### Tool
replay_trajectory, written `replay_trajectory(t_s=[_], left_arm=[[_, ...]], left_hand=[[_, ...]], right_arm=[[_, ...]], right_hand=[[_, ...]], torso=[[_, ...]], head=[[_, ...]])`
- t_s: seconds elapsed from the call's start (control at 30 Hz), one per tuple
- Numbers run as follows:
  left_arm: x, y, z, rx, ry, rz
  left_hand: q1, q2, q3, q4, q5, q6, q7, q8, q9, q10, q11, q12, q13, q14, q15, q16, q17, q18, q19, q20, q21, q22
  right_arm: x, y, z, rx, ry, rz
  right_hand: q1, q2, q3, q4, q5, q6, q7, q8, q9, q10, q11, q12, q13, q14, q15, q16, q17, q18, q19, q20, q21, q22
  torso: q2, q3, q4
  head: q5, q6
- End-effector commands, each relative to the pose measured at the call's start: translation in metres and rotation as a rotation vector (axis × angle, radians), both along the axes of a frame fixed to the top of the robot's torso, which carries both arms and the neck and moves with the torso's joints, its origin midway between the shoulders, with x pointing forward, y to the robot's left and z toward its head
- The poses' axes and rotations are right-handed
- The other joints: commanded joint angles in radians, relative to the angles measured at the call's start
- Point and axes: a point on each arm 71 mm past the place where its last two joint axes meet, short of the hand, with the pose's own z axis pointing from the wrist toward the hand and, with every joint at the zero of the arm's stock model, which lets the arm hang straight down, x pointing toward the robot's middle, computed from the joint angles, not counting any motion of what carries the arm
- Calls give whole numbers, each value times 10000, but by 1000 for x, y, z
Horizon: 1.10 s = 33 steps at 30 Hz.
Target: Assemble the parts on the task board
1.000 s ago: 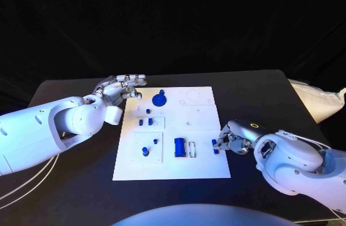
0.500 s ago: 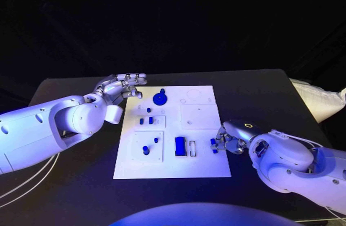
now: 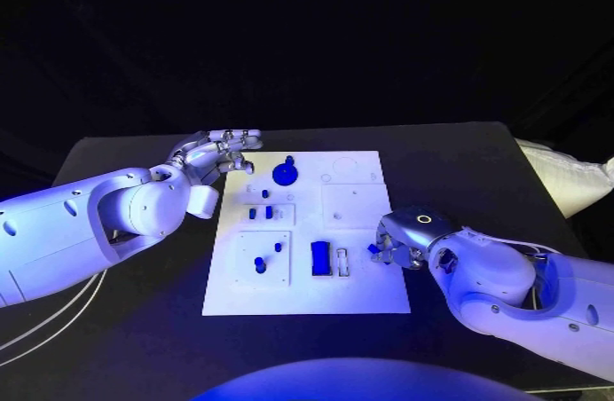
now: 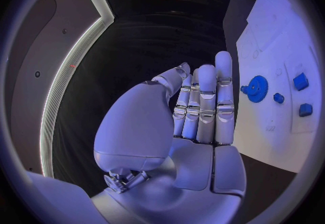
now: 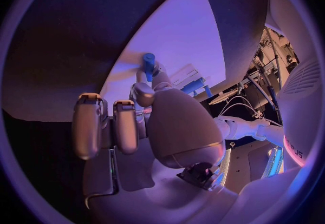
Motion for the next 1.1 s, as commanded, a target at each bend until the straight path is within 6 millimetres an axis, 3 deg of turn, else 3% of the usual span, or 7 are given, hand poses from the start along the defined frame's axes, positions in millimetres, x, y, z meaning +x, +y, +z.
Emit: replay_trajectory(t_s=[0.03,0.2,0.37,0.43,0.67,0.87,1.1], left_arm=[[-1,-3,1,-101,-48,-229],[-1,-3,1,-103,-44,-242],[-1,-3,1,-101,-40,-251],[-1,-3,0,-89,-21,-265],[-1,-3,-1,-47,10,-303],[-1,-3,-1,5,17,-338],[-2,-4,-1,-2,15,-381]], left_hand=[[-48,57,-50,-10,-23,-80,17,59,-14,-78,25,67,-12,-69,27,44,-17,100,-19,-25,-65,-9],[-48,57,-50,-10,-23,-80,17,59,-14,-78,25,67,-12,-69,27,44,-17,100,-19,-25,-65,-9],[-45,63,-50,-13,-21,-79,14,63,-13,-84,23,73,-13,-75,28,44,-23,100,-22,-24,-69,-11],[-45,63,-50,-13,-21,-79,14,63,-13,-84,23,73,-13,-75,28,44,-23,100,-22,-24,-69,-11],[-23,72,-41,-30,-16,-80,12,68,-13,-92,21,82,-15,-82,25,45,-30,103,-26,-25,-73,-13],[79,90,1,-112,-5,-85,13,81,-12,-110,16,111,-20,-103,12,47,-52,111,-31,-36,-77,-12],[90,94,7,-122,-4,-86,14,83,-12,-112,17,116,-21,-106,11,48,-56,111,-31,-37,-76,-11]], right_arm=[[-5,-6,-19,-1540,788,117],[-6,-4,-18,-1255,727,87],[-6,-2,-11,529,480,-437],[-7,-1,-7,1668,537,-874],[-10,-2,0,3866,934,-1978],[-13,1,3,4960,1398,-2592],[-15,11,2,5362,1918,-2715]], right_hand=[[312,-1,181,-93,94,42,-20,2,16,-23,-35,-76,-9,776,-23,73,1234,-56,15,-46,37,30],[477,-11,546,-210,904,131,-52,-22,38,-10,-76,-112,-8,780,-48,86,1266,-62,29,-66,58,67],[391,48,1214,-80,2443,108,-69,-101,54,-18,-106,-216,-47,779,-65,78,1268,-54,21,-98,34,34],[177,-156,1754,139,2914,58,-65,-167,62,-18,-100,-264,-55,785,-51,94,1302,-50,15,-80,15,7],[-496,-737,3159,679,2976,129,-70,-196,163,166,-83,-83,110,815,-55,173,1432,-67,68,-82,80,110],[-1211,-1050,3412,1150,2822,213,-87,-186,221,390,-91,427,479,870,-63,343,1677,-105,153,-82,212,302],[-1495,-1200,3539,1293,3008,266,-95,-177,265,436,-90,528,579,876,-67,370,1717,-116,175,-90,252,360]], torso=[[-4,-1,5],[-7,7,5],[-8,7,11],[-5,8,17],[-6,-12,28],[0,6,19],[-3,-4,44]], head=[[-10,-13],[-11,-13],[-14,-3],[-8,8],[-12,31],[3,18],[-8,13]])
